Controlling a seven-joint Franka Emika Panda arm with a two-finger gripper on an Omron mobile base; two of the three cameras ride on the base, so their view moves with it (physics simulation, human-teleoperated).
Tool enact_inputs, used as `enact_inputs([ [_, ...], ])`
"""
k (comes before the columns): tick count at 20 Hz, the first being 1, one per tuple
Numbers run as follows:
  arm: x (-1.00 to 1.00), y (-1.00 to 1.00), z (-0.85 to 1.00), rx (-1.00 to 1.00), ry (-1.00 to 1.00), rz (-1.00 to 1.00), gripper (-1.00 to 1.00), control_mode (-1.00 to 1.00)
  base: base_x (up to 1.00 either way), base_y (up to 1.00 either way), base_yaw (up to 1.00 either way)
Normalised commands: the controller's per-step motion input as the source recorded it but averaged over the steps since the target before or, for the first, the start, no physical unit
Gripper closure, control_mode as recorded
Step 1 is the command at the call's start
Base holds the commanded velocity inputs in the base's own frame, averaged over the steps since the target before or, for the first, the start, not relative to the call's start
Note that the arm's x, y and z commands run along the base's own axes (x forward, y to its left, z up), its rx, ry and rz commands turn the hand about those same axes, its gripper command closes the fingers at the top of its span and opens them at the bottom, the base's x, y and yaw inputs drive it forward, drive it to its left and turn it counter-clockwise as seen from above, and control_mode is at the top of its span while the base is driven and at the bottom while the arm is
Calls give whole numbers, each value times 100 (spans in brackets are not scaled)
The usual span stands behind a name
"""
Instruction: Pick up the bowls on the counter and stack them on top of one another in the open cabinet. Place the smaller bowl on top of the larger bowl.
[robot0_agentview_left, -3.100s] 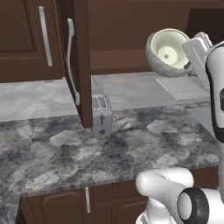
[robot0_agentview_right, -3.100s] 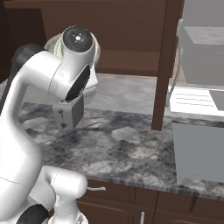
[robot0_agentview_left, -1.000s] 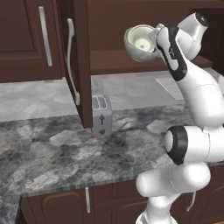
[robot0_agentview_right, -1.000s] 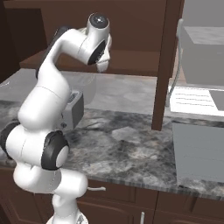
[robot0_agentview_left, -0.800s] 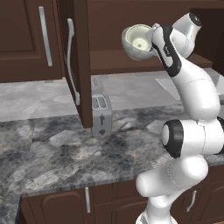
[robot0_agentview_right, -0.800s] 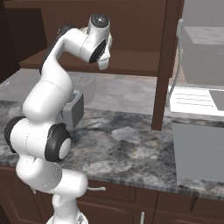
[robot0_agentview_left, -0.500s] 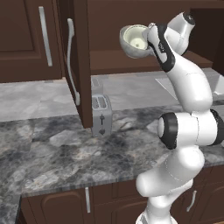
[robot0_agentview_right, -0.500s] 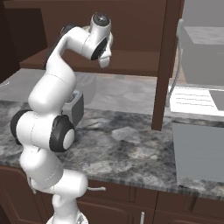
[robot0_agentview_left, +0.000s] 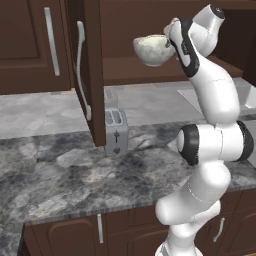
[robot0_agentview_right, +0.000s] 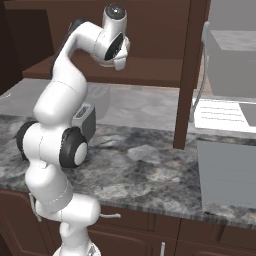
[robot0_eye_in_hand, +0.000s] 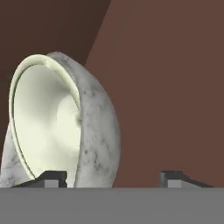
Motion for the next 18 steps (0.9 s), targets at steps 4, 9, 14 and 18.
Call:
enact_inputs([
  [4, -85, -32, 21, 1, -3, -1, -100, -100, 0, 0, 0],
  [9, -100, -31, 1, 0, -2, 0, -100, -100, 0, 0, 0],
  [14, -100, -9, 2, 0, -1, 0, -100, -100, 0, 0, 0],
  [18, -100, 34, 0, -5, -8, 0, -100, -100, 0, 0, 0],
])
